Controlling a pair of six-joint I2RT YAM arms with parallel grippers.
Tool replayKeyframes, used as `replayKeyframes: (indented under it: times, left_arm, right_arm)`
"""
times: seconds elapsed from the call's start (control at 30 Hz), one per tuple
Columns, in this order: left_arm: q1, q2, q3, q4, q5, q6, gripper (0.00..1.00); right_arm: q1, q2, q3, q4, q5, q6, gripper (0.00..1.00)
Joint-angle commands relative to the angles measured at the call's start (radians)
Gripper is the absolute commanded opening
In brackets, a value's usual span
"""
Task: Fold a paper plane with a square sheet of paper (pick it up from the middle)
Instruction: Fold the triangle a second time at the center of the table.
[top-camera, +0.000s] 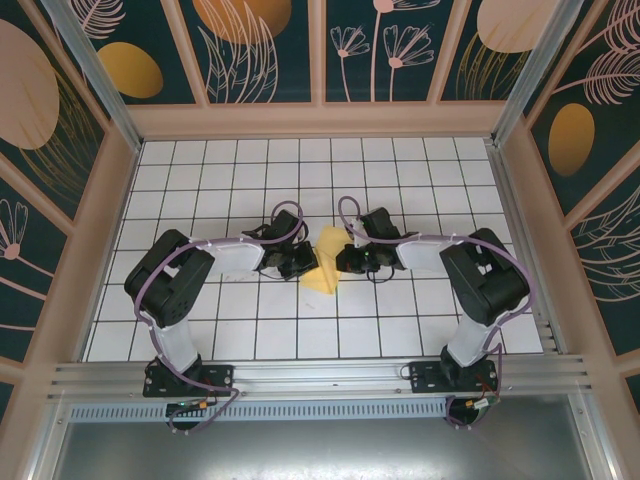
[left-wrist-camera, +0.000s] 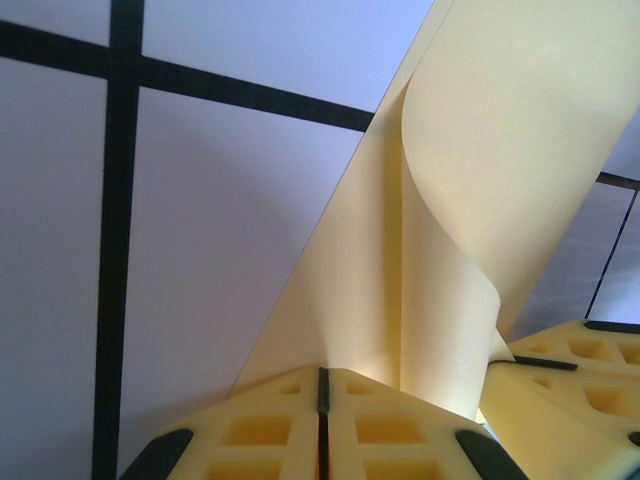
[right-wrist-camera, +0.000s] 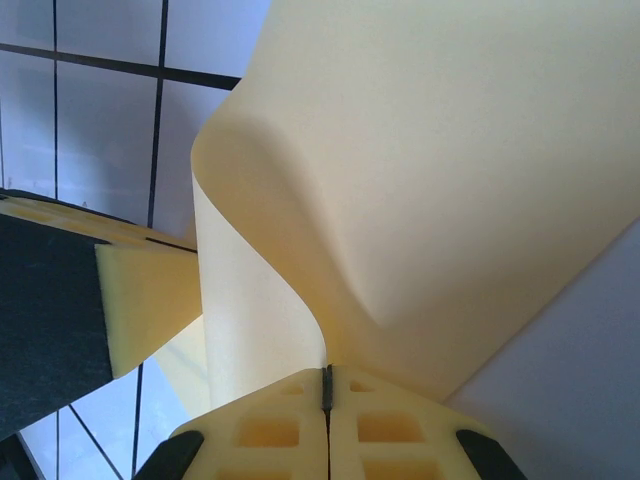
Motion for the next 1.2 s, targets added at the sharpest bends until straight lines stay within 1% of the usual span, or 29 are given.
replayKeyframes:
  times: [0.0,0.23,0.37,0.77,1.0,1.17]
  left_arm:
    - [-0.005,0.026,0.011,-0.048,-0.038,0.024,0.11]
    - [-0.003,0.023,0.011,-0.048,-0.040,0.022,0.11]
    - [-0.004,0.021,0.012,-0.049,-0.042,0.022,0.11]
    - [-0.004,0.015,0.016,-0.050,-0.038,0.021,0.12]
    - [-0.005,-0.039,0.018,-0.046,-0.051,0.014,0.16]
    - [-0.005,-0.100,0.005,-0.052,-0.094,0.005,0.17]
  right_arm:
    - [-0.005,0.022,0.032,-0.018,0.012,-0.020,0.06]
    - [-0.004,0.038,0.043,-0.032,0.027,-0.030,0.07]
    - [-0.004,0.037,0.044,-0.044,0.056,-0.033,0.07]
    - [-0.004,0.037,0.038,-0.038,0.014,-0.034,0.08]
    - [-0.004,0.043,0.031,-0.036,0.025,-0.031,0.08]
    - [-0.003,0.041,0.024,-0.030,0.024,-0.030,0.08]
